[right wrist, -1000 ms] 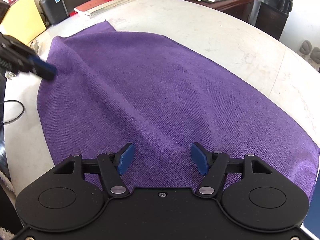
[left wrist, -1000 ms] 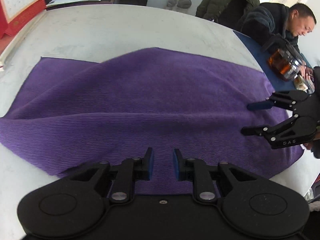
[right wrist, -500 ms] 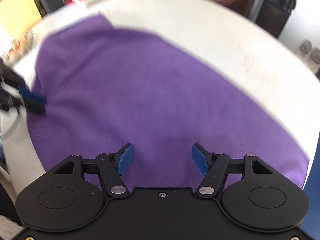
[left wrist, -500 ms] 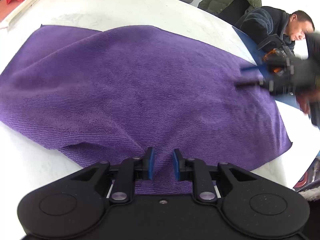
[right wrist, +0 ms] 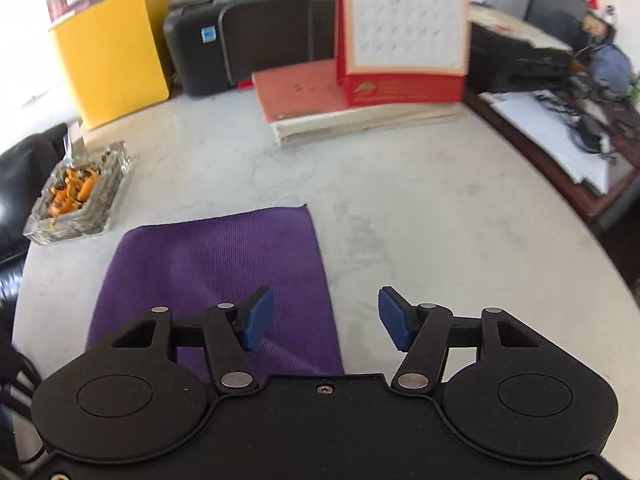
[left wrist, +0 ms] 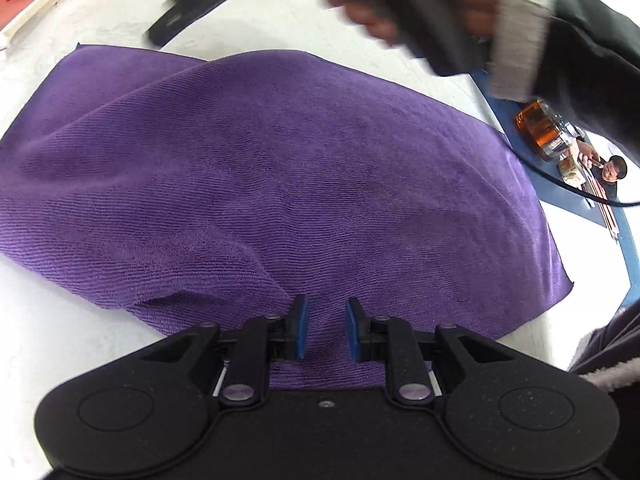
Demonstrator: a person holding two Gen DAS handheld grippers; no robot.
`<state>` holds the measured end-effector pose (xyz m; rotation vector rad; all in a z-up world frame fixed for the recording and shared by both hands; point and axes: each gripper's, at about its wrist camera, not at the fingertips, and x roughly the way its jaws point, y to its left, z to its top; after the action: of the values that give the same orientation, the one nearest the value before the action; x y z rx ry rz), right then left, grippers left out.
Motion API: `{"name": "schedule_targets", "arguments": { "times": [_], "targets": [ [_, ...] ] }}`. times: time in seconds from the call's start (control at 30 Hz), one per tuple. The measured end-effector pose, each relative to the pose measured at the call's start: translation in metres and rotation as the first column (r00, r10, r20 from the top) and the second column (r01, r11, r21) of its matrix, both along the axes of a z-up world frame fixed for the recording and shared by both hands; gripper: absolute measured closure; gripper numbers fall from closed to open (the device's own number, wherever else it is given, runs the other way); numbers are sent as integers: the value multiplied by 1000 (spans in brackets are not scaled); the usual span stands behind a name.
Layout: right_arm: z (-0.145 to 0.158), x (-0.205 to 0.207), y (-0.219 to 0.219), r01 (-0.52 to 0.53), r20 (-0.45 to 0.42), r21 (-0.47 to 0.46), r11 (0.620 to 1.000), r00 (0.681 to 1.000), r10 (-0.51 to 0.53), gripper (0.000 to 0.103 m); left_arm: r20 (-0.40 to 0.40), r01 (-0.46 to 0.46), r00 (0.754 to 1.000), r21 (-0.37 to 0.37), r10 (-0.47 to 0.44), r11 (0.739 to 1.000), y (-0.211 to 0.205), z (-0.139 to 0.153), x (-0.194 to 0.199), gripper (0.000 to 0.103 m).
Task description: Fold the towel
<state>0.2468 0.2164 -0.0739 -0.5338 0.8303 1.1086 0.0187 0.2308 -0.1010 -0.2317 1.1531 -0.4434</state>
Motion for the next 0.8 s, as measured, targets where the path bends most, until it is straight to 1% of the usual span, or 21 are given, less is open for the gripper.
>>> {"name": "schedule_targets", "arguments": {
  "times": [0.17,0.3,0.4,0.47,0.5,0.6,0.7,0.8],
  "targets": [
    [-25,-7,24,-55,-11,-66,996,998,54,47,-8,27,1000,-7,-27,1000,2,1,3,85],
    [-28,-11,16,-62,-7,-67,996,998,62,48,-11,42,999,2,-41,999,2,2,4,85],
    [-25,-9,12,-58,-3,-69,996,998,58,61,-11,44,999,7,-44,999,2,3,5,85],
    [-24,-7,12,-62,5,-73,995,998,63,75,-12,42,999,8,-42,999,3,3,5,85],
    [-23,-6,12,-62,17,-77,995,998,64,77,-13,39,999,6,-39,999,3,4,5,85],
    [-23,-1,11,-55,77,-94,994,995,62,78,-19,35,999,7,-35,999,4,5,5,85],
    [-24,10,8,-36,111,-93,995,993,46,78,-23,36,999,12,-36,999,4,6,6,85],
    [-25,22,6,-16,147,-94,995,989,30,78,-26,26,999,0,-26,1000,5,4,6,85]
  ]
}}
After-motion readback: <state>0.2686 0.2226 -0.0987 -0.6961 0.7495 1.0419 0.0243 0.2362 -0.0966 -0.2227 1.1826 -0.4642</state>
